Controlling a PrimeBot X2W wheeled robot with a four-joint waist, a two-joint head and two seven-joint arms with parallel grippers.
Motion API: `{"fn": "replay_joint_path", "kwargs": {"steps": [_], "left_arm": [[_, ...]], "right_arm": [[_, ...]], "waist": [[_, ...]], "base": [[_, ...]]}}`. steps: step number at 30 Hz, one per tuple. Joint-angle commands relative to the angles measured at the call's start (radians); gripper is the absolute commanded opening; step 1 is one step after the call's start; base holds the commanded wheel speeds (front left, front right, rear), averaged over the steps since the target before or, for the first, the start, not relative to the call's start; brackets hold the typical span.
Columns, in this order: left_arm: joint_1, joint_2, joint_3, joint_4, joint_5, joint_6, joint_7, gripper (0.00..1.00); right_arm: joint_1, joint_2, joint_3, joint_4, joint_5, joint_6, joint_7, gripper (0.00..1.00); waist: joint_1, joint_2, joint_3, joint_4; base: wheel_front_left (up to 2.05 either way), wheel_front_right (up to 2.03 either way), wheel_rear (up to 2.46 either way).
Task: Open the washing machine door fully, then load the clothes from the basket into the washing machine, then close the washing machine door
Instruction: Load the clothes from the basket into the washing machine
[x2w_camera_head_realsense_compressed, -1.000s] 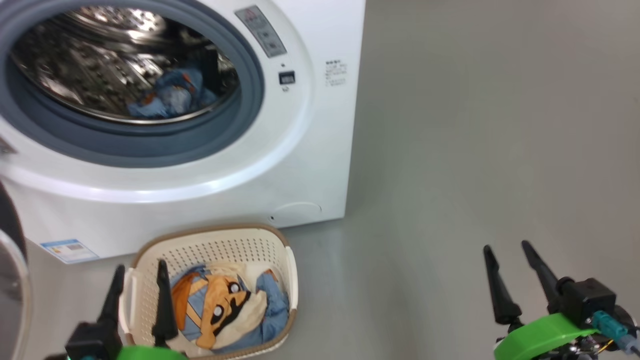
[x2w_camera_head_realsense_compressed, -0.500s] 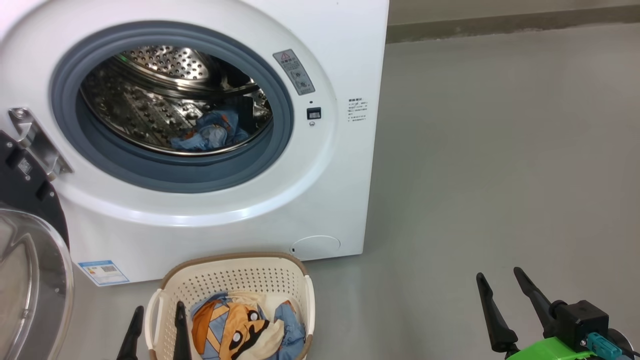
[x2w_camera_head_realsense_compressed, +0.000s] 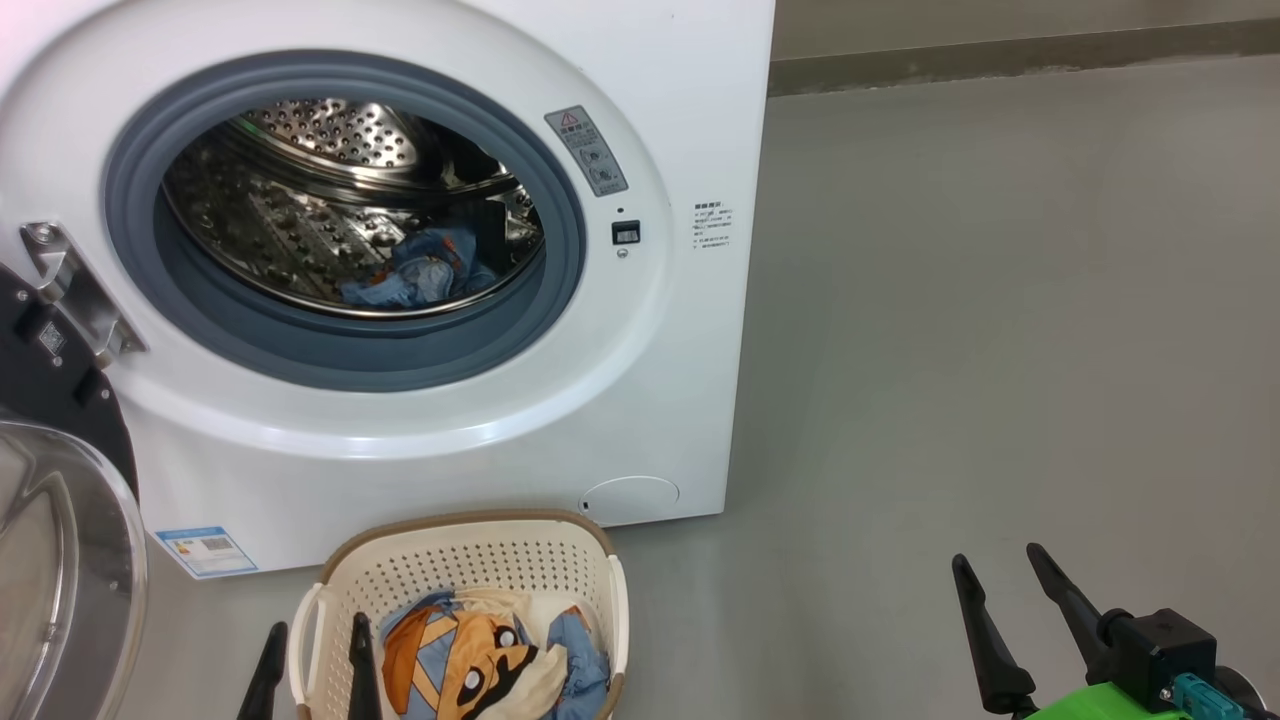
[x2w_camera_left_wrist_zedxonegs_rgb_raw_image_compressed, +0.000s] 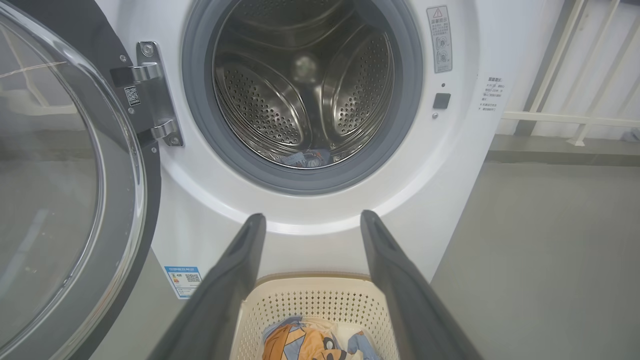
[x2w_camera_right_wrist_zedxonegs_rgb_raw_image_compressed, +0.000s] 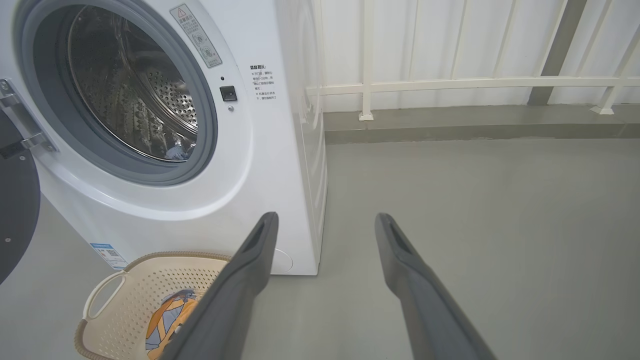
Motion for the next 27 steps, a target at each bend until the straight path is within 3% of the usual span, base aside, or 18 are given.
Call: {"fn": "replay_joint_path", "kwargs": {"steps": [1, 15, 27], "left_arm": [[-0.016, 0.011, 0.029, -0.030, 0.000, 0.007, -0.006, 1.00], [-0.043, 0.017, 0.006, 0.036, -0.002, 0.006, 0.021, 1.00], [-0.169, 0.006, -0.015, 0.240, -0.025, -0.030, 0.042, 1.00]], "right_arm": [[-0.017, -0.011, 0.025, -0.029, -0.003, 0.004, 0.001, 1.00], [-0.032, -0.011, 0.034, -0.029, -0.002, 0.004, 0.006, 1.00], [-0.107, -0.011, 0.077, -0.023, 0.000, 0.004, -0.008, 1.00]], "waist": [[0.0000, 0.0000, 0.000, 0.000], [0.0000, 0.0000, 0.028, 0.000], [0.0000, 0.0000, 0.158, -0.041]], "base": [[0.00, 0.00, 0.00], [0.00, 0.00, 0.00], [0.00, 0.00, 0.00]]}}
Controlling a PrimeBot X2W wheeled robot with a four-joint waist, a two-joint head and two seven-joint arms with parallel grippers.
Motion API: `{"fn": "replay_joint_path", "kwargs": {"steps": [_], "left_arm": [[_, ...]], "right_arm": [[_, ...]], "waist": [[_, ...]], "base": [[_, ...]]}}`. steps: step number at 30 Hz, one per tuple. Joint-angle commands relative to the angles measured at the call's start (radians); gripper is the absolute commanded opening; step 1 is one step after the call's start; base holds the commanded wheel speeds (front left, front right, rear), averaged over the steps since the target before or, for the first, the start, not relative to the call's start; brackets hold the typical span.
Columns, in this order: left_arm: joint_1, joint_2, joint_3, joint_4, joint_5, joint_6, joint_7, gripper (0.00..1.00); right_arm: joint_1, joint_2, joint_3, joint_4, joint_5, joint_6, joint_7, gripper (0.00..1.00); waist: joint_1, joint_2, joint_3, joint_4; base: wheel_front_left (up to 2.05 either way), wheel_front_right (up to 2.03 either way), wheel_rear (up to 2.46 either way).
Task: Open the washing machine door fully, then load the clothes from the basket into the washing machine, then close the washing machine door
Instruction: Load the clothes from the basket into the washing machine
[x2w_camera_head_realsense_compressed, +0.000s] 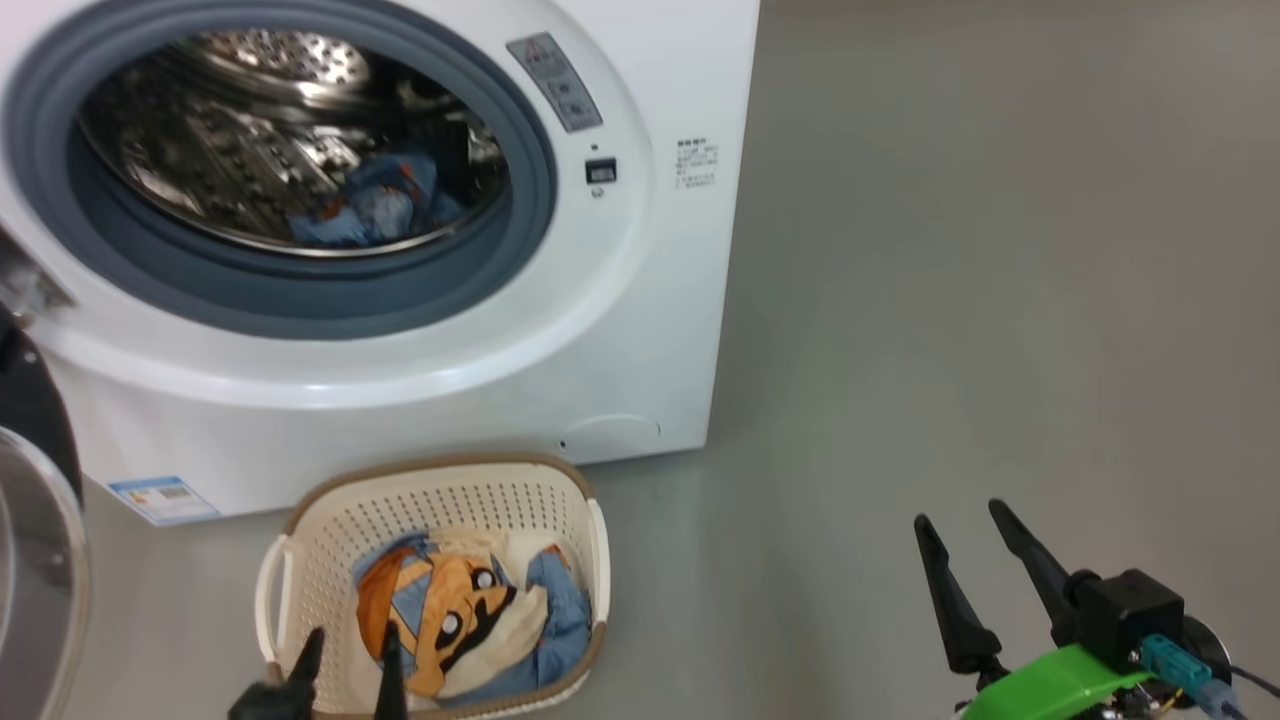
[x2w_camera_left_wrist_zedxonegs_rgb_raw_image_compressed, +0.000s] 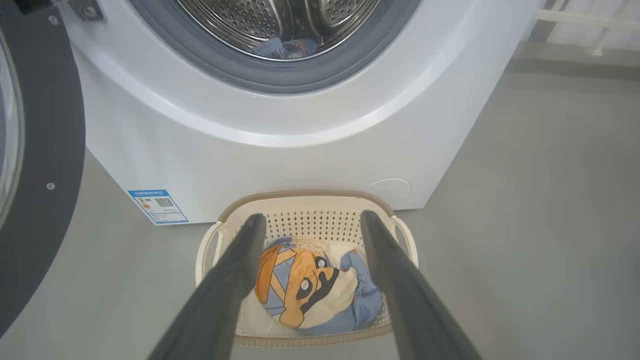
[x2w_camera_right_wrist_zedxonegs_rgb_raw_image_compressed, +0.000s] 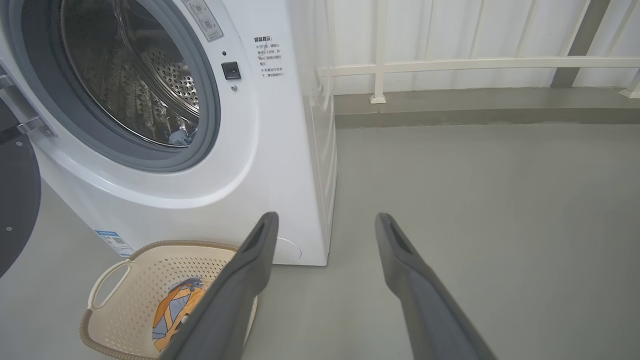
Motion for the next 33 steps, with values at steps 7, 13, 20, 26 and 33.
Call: {"fn": "replay_joint_path", "kwargs": {"steps": [7, 13, 20, 26, 33], "left_arm": [[-0.248, -0.011, 0.008, 0.237, -0.033, -0.074, 0.022, 1.00], [-0.415, -0.013, -0.007, 0.414, -0.040, -0.118, 0.057, 1.00], [-0.617, 0.016, -0.029, 0.623, -0.026, -0.145, 0.125, 1.00], [-0.771, 0.057, -0.041, 0.761, -0.016, -0.144, 0.182, 1.00], [-0.870, 0.095, -0.038, 0.828, -0.022, -0.125, 0.219, 1.00]], "right_arm": [[-0.113, -0.010, 0.035, -0.037, -0.010, 0.004, -0.025, 1.00], [-0.168, -0.010, 0.040, -0.039, -0.007, 0.004, -0.042, 1.00], [-0.245, -0.010, 0.061, -0.033, 0.015, 0.004, -0.076, 1.00], [-0.313, -0.010, 0.097, -0.015, 0.035, 0.004, -0.115, 1.00], [-0.379, -0.010, 0.127, -0.002, 0.052, 0.004, -0.159, 1.00]], "waist": [[0.0000, 0.0000, 0.198, -0.033], [0.0000, 0.0000, 0.308, -0.051], [0.0000, 0.0000, 0.455, -0.103], [0.0000, 0.0000, 0.598, -0.150], [0.0000, 0.0000, 0.730, -0.184]], "base": [[0.00, 0.00, 0.00], [0.00, 0.00, 0.00], [0.00, 0.00, 0.00], [0.00, 0.00, 0.00], [0.00, 0.00, 0.00]]}}
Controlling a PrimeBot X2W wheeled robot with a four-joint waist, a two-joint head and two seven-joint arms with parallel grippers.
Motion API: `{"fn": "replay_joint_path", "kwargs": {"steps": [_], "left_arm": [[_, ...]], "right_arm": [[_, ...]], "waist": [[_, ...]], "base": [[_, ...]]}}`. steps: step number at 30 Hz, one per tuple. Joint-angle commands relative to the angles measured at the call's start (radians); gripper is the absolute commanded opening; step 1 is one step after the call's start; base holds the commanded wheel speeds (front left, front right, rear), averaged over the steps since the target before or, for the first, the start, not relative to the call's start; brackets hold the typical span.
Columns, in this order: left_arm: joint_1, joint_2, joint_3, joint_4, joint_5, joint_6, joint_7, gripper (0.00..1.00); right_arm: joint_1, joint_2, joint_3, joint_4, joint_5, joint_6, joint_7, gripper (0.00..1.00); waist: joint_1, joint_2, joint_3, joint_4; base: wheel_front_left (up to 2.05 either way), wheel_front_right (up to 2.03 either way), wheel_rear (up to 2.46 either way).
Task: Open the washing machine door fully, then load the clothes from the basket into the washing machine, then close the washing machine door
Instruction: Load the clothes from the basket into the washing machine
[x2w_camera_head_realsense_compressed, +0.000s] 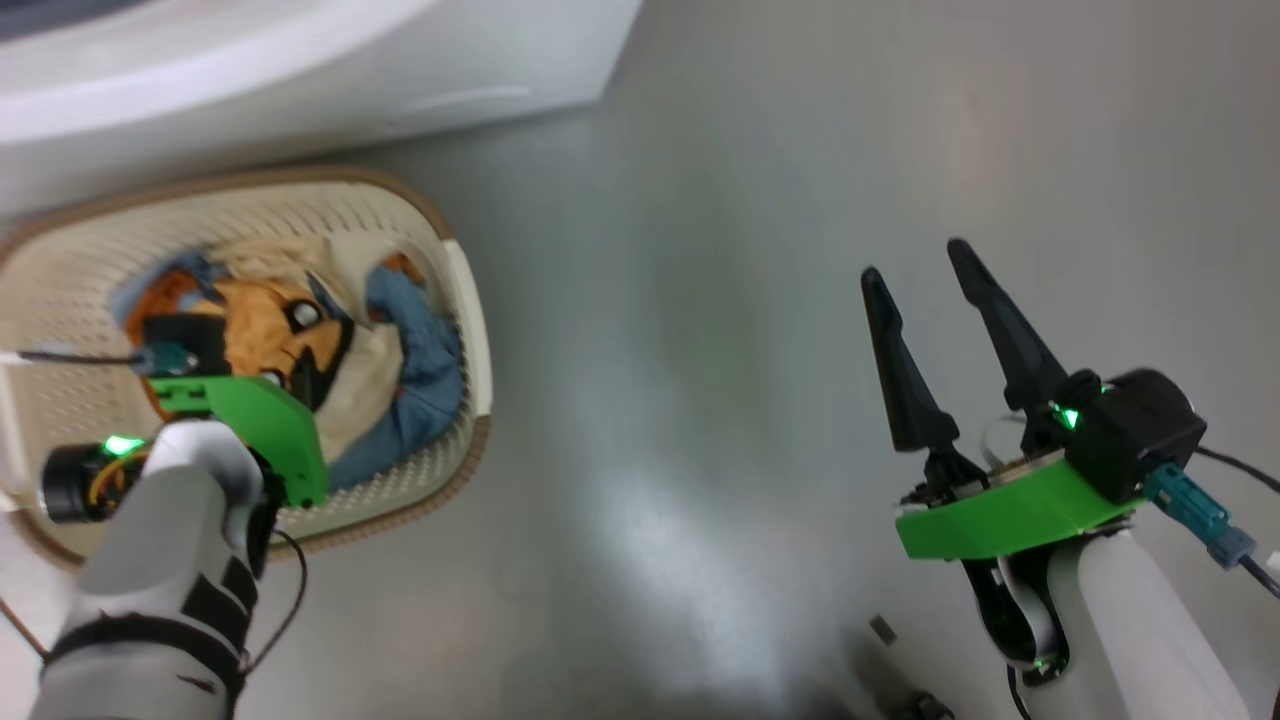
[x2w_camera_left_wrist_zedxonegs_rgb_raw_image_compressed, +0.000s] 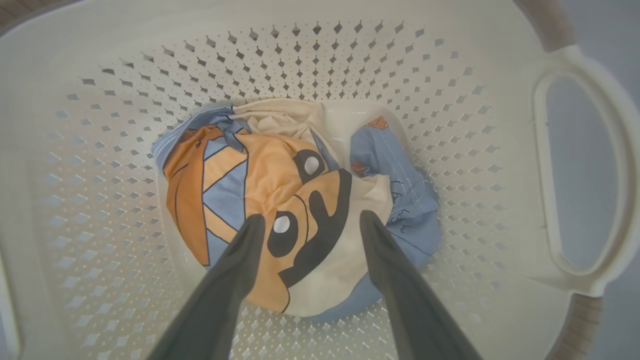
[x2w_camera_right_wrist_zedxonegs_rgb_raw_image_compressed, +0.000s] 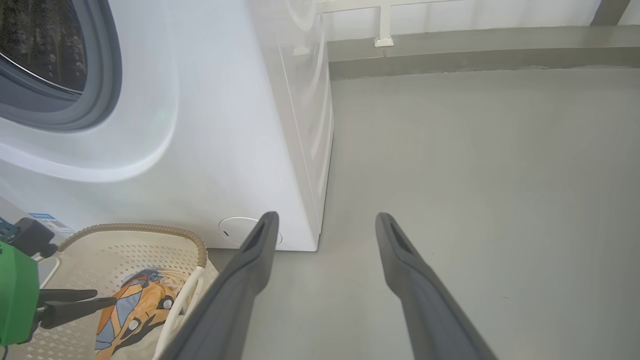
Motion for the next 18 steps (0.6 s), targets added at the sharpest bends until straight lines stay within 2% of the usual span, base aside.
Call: {"fn": "replay_joint_path", "kwargs": {"steps": [1, 10, 18], "left_arm": [[-0.001, 0.045, 0.023, 0.001, -0.008, 0.011, 0.003, 1.00], [-0.071, 0.081, 0.047, 0.026, -0.044, 0.031, 0.085, 1.00], [-0.092, 0.096, 0.061, 0.034, -0.072, 0.045, 0.124, 1.00]], "right_arm": [[-0.004, -0.005, 0.029, -0.018, 0.018, 0.004, -0.014, 1.00], [-0.067, -0.005, 0.058, 0.001, 0.050, 0.004, -0.050, 1.00], [-0.079, -0.005, 0.070, 0.026, 0.060, 0.004, -0.067, 1.00]], "waist": [[-0.0002, 0.0000, 0.129, -0.063], [-0.0002, 0.0000, 0.251, -0.093], [-0.0002, 0.0000, 0.287, -0.104]], "base": [[0.00, 0.00, 0.00], [0.00, 0.00, 0.00], [0.00, 0.00, 0.00]]}}
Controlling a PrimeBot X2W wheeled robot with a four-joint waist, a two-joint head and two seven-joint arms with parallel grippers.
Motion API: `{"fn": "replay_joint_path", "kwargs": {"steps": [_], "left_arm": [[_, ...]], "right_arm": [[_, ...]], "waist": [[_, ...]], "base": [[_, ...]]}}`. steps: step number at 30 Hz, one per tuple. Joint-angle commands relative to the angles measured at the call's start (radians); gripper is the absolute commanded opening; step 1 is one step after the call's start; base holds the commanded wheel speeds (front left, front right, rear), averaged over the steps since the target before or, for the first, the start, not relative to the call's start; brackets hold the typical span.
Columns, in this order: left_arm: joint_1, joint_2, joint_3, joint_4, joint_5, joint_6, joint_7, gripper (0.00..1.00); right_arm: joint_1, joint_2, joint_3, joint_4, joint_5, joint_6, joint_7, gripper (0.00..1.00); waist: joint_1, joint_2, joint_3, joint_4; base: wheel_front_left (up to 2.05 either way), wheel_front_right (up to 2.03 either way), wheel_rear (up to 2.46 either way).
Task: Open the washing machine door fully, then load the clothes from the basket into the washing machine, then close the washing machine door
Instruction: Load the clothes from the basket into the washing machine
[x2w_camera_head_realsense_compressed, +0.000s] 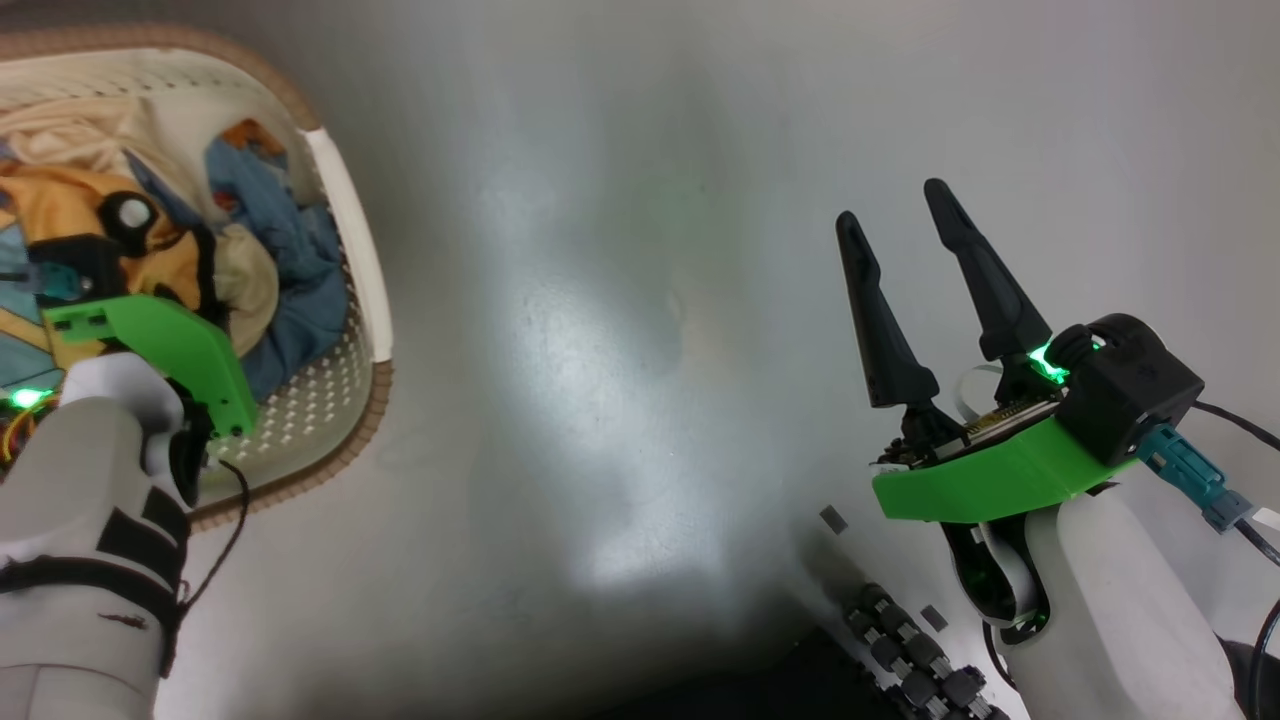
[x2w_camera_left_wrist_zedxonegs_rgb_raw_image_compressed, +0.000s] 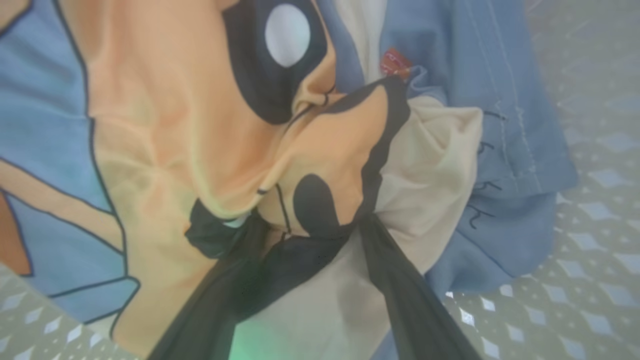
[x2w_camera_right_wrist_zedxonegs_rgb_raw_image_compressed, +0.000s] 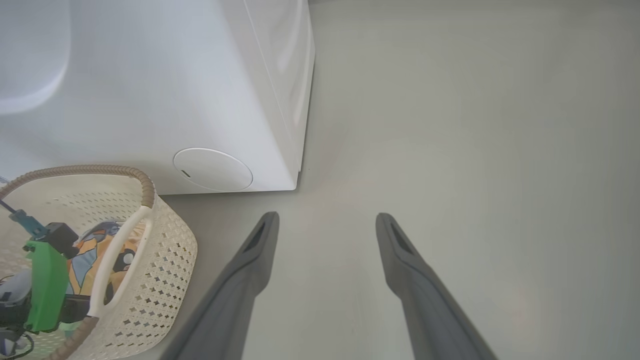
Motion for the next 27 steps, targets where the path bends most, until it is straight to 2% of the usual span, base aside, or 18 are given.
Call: {"fn": "replay_joint_path", "kwargs": {"steps": [1, 5, 6, 7, 8, 10, 18, 27], "left_arm": [[0.023, 0.043, 0.021, 0.000, -0.012, 0.009, 0.008, 1.00], [0.022, 0.044, 0.021, 0.001, -0.018, 0.010, 0.011, 1.00], [0.022, 0.043, 0.021, 0.001, -0.019, 0.011, 0.011, 0.82], [0.023, 0.043, 0.020, 0.002, -0.021, 0.011, 0.012, 0.55], [0.023, 0.042, 0.020, 0.002, -0.022, 0.011, 0.012, 0.42], [0.022, 0.039, 0.017, 0.002, -0.024, 0.013, 0.006, 0.00], [0.027, 0.023, 0.019, 0.004, -0.041, 0.012, -0.021, 0.00], [0.044, 0.015, 0.033, 0.003, -0.068, -0.002, -0.122, 0.00]], "right_arm": [[0.019, -0.005, 0.020, -0.013, 0.009, 0.004, -0.013, 1.00], [0.016, -0.005, 0.021, -0.007, 0.019, 0.004, -0.016, 1.00], [0.016, -0.005, 0.021, -0.006, 0.019, 0.004, -0.017, 1.00], [0.016, -0.005, 0.022, -0.004, 0.018, 0.004, -0.018, 1.00], [0.016, -0.005, 0.022, -0.002, 0.019, 0.004, -0.019, 1.00], [0.014, -0.005, 0.021, 0.000, 0.018, 0.004, -0.020, 1.00], [0.011, -0.005, 0.009, 0.009, 0.009, 0.004, -0.022, 1.00], [0.022, -0.005, -0.011, 0.019, -0.024, 0.004, -0.010, 1.00]], "waist": [[-0.0001, 0.0000, 0.026, -0.021], [-0.0001, 0.0000, 0.027, -0.020], [-0.0001, 0.0000, 0.027, -0.019], [-0.0001, 0.0000, 0.026, -0.018], [-0.0001, 0.0000, 0.025, -0.016], [-0.0001, 0.0000, 0.023, -0.012], [-0.0001, 0.0000, 0.000, 0.010], [-0.0001, 0.0000, -0.075, 0.040]], "base": [[0.00, 0.00, 0.00], [0.00, 0.00, 0.00], [0.00, 0.00, 0.00], [0.00, 0.00, 0.00], [0.00, 0.00, 0.00], [0.00, 0.00, 0.00], [0.00, 0.00, 0.00], [0.00, 0.00, 0.00]]}}
